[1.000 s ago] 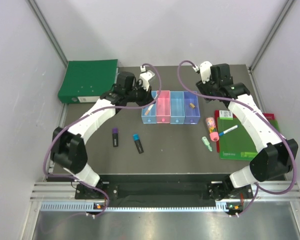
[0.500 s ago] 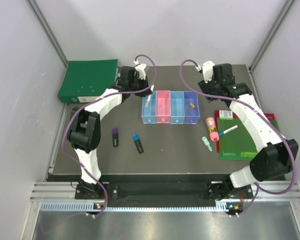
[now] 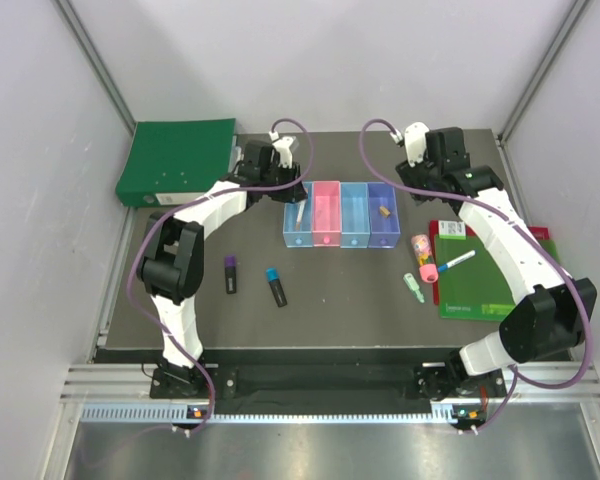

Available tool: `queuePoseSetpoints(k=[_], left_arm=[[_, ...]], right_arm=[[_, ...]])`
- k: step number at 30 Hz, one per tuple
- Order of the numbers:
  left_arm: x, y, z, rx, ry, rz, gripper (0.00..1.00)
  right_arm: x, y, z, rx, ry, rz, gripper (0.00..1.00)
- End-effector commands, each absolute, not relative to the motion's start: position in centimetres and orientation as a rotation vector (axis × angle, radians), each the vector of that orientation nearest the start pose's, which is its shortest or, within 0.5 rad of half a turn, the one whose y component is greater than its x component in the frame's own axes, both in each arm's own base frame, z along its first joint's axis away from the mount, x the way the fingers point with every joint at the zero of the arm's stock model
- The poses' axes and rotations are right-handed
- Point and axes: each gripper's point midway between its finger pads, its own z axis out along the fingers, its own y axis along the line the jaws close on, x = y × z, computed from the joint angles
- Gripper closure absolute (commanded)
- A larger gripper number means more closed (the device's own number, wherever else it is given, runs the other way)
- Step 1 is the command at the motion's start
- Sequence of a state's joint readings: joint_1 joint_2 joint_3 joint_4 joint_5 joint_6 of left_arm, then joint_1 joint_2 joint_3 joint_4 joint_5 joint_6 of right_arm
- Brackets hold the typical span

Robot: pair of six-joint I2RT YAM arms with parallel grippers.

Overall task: Sort the stationery into containers
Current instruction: Place the pen in the storage box, then pick up the stationery from the center of the board.

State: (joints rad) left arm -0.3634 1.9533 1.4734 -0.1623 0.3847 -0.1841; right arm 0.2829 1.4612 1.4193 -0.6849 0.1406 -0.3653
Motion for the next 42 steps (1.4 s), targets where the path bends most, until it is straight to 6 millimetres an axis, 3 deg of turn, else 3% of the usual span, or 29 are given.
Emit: queuePoseSetpoints(k=[1, 7, 9, 14, 16, 21, 22, 24, 25, 28, 35, 42], left_arm=[[46.3, -26.0, 13.0, 0.444, 2.200, -0.760, 0.57], [46.1, -26.3, 14.7, 0.490, 2.175, -0.772, 0.44], [46.0, -26.3, 16.5, 0.522, 2.143, -0.771, 0.44], [43.4, -25.7, 20.1, 0.796, 2.007, -0.712, 0.44], [41.5, -25.2, 19.4, 0.947, 1.989, -0.645, 0.43], [36.6, -22.5, 17.2, 1.072, 2.073, -0.556, 0.41], [35.4, -21.7, 16.0, 1.097, 2.112, -0.546, 0.41], [34.0, -21.0, 16.5, 1.120, 2.101, -0.531, 0.36], [33.1, -20.3, 15.5, 1.138, 2.130, -0.511, 0.34], [31.6, -19.0, 15.2, 1.179, 2.138, -0.461, 0.27], [30.1, -17.7, 15.5, 1.244, 2.167, -0.422, 0.16], [30.6, -17.5, 17.1, 1.277, 2.136, -0.384, 0.01]], right_arm=[[38.6, 7.2, 23.3, -0.648, 2.200, -0.178, 0.46], [37.0, 7.0, 21.7, -0.673, 2.234, -0.169, 0.46], [36.5, 6.8, 21.5, -0.690, 2.237, -0.171, 0.46], [34.8, 6.7, 21.1, -0.737, 2.240, -0.155, 0.46], [33.6, 7.1, 20.4, -0.780, 2.253, -0.110, 0.46], [30.4, 8.4, 17.9, -0.889, 2.301, 0.037, 0.46], [29.7, 8.5, 17.6, -0.904, 2.306, 0.057, 0.46], [27.9, 8.7, 15.9, -0.951, 2.346, 0.116, 0.46], [27.2, 8.7, 15.5, -0.960, 2.353, 0.133, 0.46], [24.9, 9.0, 13.6, -1.016, 2.393, 0.208, 0.46], [24.5, 9.2, 12.6, -1.054, 2.437, 0.234, 0.43], [24.7, 8.9, 8.7, -1.125, 2.544, 0.227, 0.43]])
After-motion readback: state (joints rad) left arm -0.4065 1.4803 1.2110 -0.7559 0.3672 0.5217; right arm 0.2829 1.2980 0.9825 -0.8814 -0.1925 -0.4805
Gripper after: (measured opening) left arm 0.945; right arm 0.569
